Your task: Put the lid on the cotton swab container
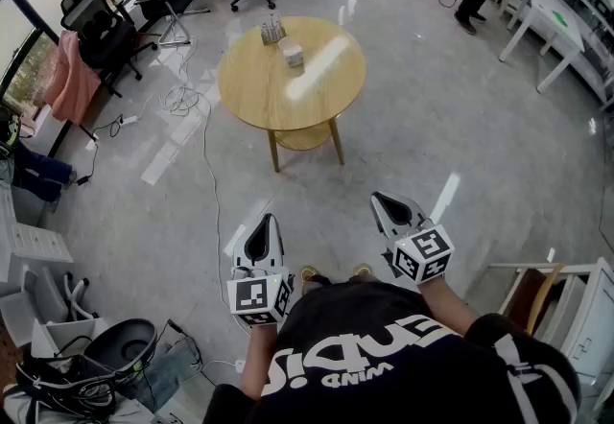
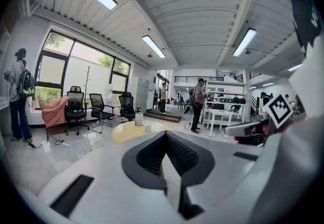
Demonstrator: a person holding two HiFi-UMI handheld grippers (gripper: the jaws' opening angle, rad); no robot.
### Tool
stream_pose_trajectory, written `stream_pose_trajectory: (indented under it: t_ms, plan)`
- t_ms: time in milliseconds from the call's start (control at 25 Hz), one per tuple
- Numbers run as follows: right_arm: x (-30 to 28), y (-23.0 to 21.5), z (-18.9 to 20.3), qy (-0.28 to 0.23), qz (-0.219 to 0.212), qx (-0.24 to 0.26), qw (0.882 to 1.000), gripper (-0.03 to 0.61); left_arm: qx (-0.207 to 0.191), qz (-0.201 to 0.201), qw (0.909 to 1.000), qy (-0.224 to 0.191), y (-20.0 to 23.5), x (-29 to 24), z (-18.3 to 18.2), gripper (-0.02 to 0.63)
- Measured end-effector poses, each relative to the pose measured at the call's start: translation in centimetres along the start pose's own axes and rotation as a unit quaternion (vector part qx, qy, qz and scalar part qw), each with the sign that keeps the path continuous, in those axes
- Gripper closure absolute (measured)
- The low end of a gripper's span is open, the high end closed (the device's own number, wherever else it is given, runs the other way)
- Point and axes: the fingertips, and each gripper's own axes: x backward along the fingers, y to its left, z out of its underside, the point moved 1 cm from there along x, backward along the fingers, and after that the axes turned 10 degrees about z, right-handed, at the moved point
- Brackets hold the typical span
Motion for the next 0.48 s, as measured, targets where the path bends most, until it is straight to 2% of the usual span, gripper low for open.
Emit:
stream_pose_trajectory:
  t_ms: [480]
  plan:
    - [-0.4,1.7,0.4,-0.005,0.009,0.001,1.0,0.575,-0.003,0.025,0.9996,0.015,1.4,0.2,0.6,0.604]
